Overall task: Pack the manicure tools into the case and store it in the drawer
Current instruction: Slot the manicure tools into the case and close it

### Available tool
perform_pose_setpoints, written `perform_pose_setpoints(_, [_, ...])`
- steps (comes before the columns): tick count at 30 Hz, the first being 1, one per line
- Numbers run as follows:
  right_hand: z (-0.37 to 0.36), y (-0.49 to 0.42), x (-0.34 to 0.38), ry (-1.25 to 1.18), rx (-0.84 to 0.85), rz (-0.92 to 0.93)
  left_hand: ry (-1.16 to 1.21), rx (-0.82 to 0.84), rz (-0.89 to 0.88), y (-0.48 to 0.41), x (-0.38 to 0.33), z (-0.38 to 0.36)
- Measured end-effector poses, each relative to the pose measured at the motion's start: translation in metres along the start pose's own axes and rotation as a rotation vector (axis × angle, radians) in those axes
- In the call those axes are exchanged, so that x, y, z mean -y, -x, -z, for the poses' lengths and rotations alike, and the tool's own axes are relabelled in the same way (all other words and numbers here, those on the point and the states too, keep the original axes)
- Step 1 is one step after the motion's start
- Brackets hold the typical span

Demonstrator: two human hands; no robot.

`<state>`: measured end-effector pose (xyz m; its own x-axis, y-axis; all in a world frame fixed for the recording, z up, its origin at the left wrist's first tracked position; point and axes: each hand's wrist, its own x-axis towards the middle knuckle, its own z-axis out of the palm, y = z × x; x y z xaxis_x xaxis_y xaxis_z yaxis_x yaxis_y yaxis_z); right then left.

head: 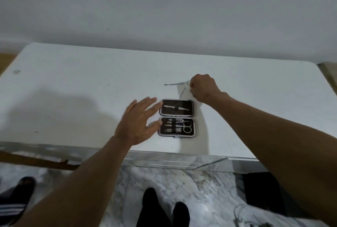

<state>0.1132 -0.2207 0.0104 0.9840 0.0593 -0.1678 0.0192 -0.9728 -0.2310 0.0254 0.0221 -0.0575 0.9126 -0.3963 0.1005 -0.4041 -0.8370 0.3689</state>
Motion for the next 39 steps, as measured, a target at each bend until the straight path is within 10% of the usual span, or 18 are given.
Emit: perform_pose_setpoints(39, [0.017,-0.027,0.016,-0.123,0.141,-0.208,0.053,-0.097,-0.014,-0.001,0.000,-0.002])
